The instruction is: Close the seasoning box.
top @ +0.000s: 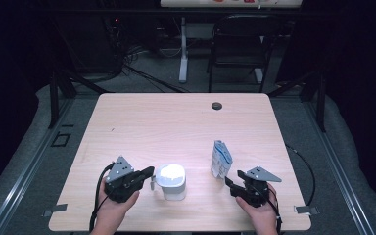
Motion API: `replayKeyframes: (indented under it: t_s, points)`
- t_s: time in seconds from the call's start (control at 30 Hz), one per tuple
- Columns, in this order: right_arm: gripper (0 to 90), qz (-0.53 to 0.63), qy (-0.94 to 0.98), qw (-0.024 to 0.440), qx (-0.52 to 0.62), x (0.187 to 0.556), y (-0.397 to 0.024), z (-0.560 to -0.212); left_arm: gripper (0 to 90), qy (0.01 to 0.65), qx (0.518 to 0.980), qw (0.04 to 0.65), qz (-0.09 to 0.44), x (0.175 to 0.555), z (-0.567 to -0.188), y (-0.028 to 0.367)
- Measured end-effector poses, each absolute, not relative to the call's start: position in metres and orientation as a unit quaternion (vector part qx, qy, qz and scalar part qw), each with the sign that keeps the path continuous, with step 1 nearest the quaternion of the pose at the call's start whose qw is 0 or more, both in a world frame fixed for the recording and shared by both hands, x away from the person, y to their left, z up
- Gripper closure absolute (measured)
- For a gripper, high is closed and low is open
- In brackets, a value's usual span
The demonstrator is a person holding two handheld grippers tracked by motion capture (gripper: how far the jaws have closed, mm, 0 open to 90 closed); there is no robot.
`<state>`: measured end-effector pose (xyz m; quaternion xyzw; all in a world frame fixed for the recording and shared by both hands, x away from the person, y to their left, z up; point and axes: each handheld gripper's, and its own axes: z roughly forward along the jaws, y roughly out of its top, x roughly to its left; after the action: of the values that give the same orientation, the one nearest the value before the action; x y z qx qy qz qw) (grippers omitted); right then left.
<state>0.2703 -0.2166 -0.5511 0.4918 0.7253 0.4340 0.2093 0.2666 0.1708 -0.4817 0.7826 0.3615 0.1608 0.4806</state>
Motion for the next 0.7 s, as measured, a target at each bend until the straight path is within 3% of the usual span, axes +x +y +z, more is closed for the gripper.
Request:
replayKeyframes:
  t_s: [0.37, 0.7]
  points:
    - [42.5, 0.437, 0.719, 0.207, 0.498, 0.271, -0.22, -0.552, 89.0, 0.375, 0.774, 0.483, 0.164, 0.268, -0.482, 0.182]
    - [42.3, 0.438, 0.717, 0.21, 0.5, 0.27, -0.222, -0.55, 83.0, 0.383, 0.77, 0.481, 0.171, 0.268, -0.48, 0.186]
